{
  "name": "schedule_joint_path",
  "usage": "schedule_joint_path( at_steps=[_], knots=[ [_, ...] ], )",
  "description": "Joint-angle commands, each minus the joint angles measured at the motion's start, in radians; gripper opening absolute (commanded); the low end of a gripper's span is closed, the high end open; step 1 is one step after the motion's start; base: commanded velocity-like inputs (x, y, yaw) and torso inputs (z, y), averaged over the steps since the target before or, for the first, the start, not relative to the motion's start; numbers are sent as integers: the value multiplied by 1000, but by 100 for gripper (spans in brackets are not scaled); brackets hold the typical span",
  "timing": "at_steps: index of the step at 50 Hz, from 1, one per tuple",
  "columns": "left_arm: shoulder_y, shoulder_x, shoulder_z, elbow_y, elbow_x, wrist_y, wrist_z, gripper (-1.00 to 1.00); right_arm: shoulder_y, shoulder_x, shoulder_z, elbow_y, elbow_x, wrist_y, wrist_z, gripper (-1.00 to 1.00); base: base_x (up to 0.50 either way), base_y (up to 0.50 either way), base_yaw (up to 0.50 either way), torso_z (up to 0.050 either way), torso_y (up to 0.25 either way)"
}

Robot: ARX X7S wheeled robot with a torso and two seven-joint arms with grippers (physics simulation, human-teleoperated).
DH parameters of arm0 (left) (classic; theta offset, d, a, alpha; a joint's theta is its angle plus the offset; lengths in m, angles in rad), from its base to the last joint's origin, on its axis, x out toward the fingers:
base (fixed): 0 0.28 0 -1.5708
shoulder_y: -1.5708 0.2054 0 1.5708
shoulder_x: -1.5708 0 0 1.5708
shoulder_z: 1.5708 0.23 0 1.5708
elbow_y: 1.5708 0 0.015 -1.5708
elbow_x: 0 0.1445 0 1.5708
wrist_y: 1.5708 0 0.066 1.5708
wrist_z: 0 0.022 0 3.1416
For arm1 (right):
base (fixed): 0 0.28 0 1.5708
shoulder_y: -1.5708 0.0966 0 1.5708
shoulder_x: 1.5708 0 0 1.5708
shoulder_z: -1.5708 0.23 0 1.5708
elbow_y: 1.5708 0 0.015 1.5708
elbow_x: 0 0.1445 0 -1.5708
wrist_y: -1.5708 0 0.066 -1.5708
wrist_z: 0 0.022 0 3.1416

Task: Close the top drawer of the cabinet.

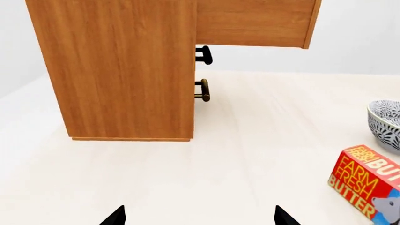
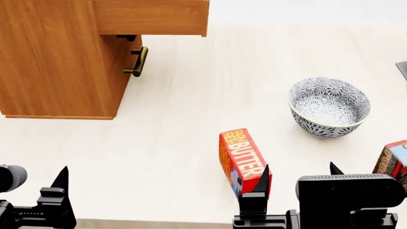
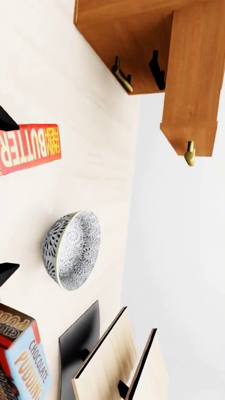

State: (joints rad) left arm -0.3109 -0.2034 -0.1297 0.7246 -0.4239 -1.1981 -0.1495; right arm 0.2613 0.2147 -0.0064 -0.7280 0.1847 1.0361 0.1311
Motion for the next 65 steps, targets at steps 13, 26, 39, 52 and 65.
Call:
schedule_joint_path(
  at_steps=[13, 26, 39, 52, 65],
  knots=[
    [3, -9, 2, -19, -10, 16, -7, 100, -4, 4, -9, 14, 5, -24, 12, 100, 0, 500, 0, 0, 0],
    [6, -11, 3, -21, -17, 20, -13, 100, -10, 9, -10, 11, 14, -30, 14, 100, 0, 500, 0, 0, 0],
    [10, -14, 7, -30, -18, 32, -21, 100, -19, 14, -17, 15, 16, -44, 19, 100, 0, 500, 0, 0, 0],
    [12, -18, 10, -33, -24, 37, -27, 100, -23, 18, -40, 28, -4, -49, 47, 100, 0, 125, 0, 0, 0],
    [13, -22, 11, -35, -31, 42, -31, 100, -23, -14, 28, 25, 47, -58, 39, 100, 206, 0, 0, 0, 0]
  ],
)
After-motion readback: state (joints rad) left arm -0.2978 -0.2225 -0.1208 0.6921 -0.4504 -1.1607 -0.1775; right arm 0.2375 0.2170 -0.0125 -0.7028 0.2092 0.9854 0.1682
